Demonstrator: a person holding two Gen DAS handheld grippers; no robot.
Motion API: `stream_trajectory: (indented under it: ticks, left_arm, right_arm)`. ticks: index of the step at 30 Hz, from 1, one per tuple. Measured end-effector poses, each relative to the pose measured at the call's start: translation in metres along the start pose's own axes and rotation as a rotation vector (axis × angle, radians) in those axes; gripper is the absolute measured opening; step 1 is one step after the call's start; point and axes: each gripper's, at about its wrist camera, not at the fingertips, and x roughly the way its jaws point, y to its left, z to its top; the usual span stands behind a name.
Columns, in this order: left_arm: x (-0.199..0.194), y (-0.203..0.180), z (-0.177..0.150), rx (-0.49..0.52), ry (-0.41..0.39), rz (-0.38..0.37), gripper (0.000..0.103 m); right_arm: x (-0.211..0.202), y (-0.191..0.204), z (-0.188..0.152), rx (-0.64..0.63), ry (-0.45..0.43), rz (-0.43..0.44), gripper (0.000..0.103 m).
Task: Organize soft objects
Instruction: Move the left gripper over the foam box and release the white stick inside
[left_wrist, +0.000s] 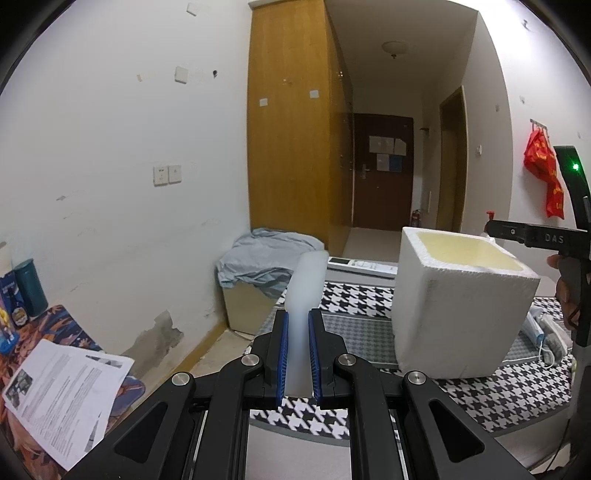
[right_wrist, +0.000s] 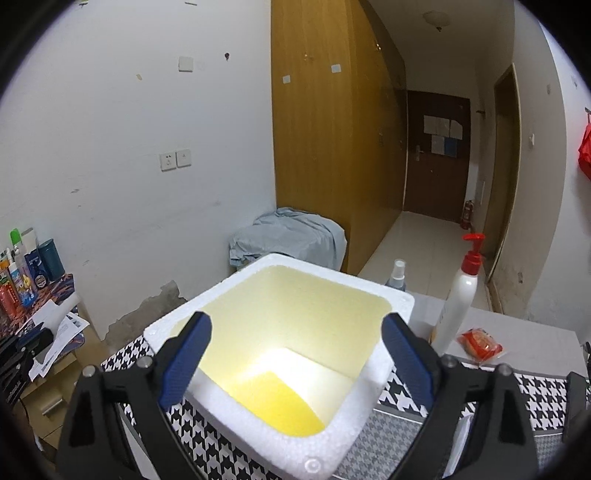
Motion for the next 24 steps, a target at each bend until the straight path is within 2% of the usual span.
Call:
stream_trajectory:
  ticks: [2,11,24]
  left_arm:
    - [0.002,-0.001,0.002,-0.004,0.002,-0.015,0.012]
    - [0.011,-0.016,0.014,0.012,0.005,-0.081,0.012]
    - [0.019,-0.039,0.035,0.071,-0.027,-0.192,0.012]
  right_arm:
    - [-0.003,-0.001,-0.001,0.001,-0.01,-0.001,0.102]
    - [-0.031,-0.014,-0.006,0.015,-0.048,-0.024,0.103]
    - [-0.063,-0.036,-0.023,0.043,-0.067,-0.147,0.103]
